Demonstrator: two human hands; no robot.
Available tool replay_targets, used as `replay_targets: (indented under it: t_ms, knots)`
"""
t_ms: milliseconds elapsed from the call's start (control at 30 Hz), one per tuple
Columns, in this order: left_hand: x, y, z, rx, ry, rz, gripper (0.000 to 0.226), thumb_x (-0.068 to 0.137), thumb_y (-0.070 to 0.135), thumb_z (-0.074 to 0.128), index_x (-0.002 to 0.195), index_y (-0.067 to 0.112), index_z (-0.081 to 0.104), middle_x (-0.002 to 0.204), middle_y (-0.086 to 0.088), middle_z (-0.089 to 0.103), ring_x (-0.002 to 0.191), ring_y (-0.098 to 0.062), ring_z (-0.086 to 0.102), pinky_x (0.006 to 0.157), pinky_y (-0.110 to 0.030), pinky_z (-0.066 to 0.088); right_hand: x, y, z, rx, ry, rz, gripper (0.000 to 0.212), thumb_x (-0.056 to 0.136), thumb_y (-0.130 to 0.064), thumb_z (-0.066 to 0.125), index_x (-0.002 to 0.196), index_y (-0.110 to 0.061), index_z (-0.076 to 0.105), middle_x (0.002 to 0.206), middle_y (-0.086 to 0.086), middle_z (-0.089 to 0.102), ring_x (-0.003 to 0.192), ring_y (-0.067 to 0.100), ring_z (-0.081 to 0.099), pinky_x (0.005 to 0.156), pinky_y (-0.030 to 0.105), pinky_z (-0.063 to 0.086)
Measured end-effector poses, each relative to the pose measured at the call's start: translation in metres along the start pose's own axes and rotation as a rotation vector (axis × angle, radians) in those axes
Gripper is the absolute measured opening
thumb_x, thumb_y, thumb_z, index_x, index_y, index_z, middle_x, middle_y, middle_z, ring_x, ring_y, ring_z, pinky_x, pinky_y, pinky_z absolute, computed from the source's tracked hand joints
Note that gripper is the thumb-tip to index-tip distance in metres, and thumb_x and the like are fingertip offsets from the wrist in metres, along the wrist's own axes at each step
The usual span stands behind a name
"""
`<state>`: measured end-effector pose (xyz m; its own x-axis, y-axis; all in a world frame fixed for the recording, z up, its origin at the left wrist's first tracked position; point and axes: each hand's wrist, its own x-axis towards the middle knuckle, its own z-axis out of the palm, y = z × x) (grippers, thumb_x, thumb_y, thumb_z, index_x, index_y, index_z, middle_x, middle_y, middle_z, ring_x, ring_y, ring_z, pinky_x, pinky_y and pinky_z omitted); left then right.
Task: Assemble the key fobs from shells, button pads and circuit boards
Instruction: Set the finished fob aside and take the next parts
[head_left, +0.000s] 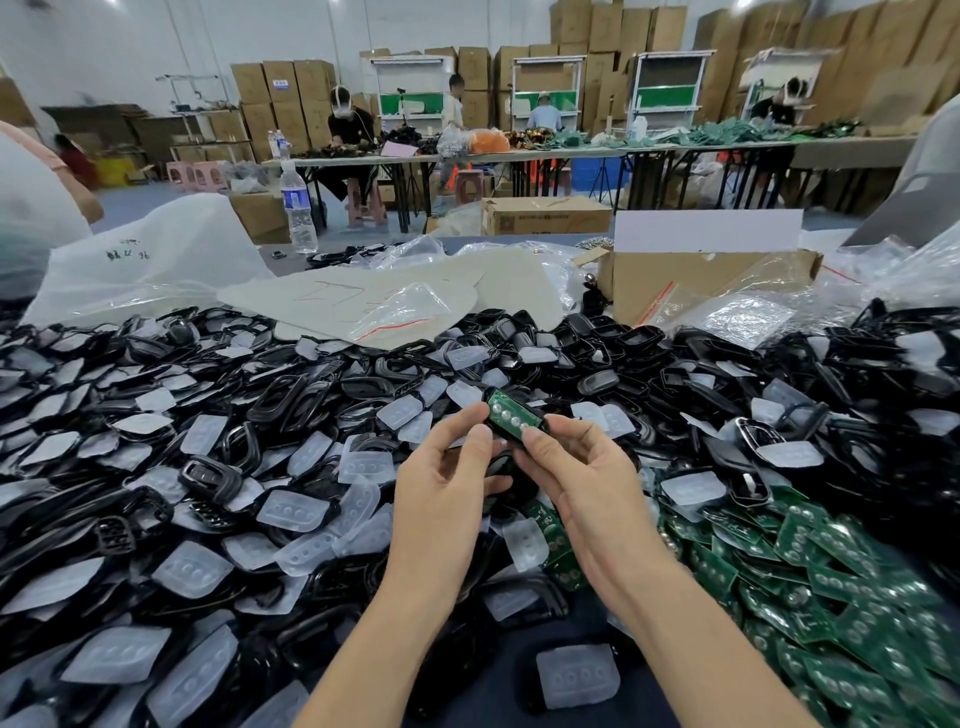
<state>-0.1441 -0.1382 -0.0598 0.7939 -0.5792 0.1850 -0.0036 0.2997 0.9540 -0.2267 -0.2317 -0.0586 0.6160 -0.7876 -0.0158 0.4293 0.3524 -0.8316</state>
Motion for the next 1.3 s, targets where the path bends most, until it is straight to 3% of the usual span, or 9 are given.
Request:
replay_targets:
  t_ms: [267,400,967,1133,1300]
  knots:
    - [0.004,-0.001,-0.003,0.028,0.095,0.047,0.017,0.095,0.021,0.069,0.111,0.023,0.065,0.097,0.003,0.073,0.082,-0.008,0.072,0.066,-0.023,0.058,0.001,0.007,0.000,-0.058,-0.058,-0.011,0.019,0.086,-0.004,0.075,0.102,-0.006,0.066,0.094,0.005,0.077,0.095,0.023,0.075,0.079,0.023,0.059]
    - [0.005,-0.001,-0.005,0.036,0.081,0.040,0.020,0.095,0.020,0.068,0.113,0.026,0.064,0.097,0.003,0.074,0.076,-0.007,0.070,0.064,-0.022,0.057,0.003,0.009,-0.001,-0.088,-0.104,0.008,0.022,0.086,-0.006,0.077,0.104,-0.007,0.066,0.097,0.004,0.078,0.095,0.024,0.076,0.081,0.024,0.059]
    - [0.009,-0.002,-0.009,0.030,-0.012,0.015,0.018,0.097,0.022,0.066,0.114,0.018,0.064,0.098,-0.002,0.076,0.080,-0.015,0.071,0.075,-0.031,0.060,0.008,0.010,-0.006,-0.091,-0.109,0.017,0.022,0.082,-0.006,0.080,0.101,-0.009,0.069,0.090,0.002,0.078,0.085,0.022,0.076,0.075,0.023,0.059]
    - [0.009,-0.003,-0.010,0.014,-0.028,0.024,0.010,0.097,0.021,0.066,0.108,0.022,0.064,0.096,-0.002,0.076,0.079,-0.015,0.071,0.073,-0.026,0.059,0.007,0.010,-0.005,-0.087,-0.122,-0.005,0.028,0.067,-0.022,0.087,0.091,-0.015,0.075,0.086,0.003,0.077,0.082,0.019,0.076,0.073,0.022,0.059]
    - [0.008,-0.002,-0.010,0.001,-0.029,0.011,0.012,0.098,0.020,0.065,0.109,0.020,0.063,0.095,-0.001,0.076,0.081,-0.017,0.072,0.076,-0.029,0.060,0.006,0.010,-0.007,-0.088,-0.149,-0.001,0.025,0.079,-0.013,0.082,0.102,-0.012,0.070,0.093,0.002,0.078,0.088,0.020,0.076,0.078,0.023,0.058]
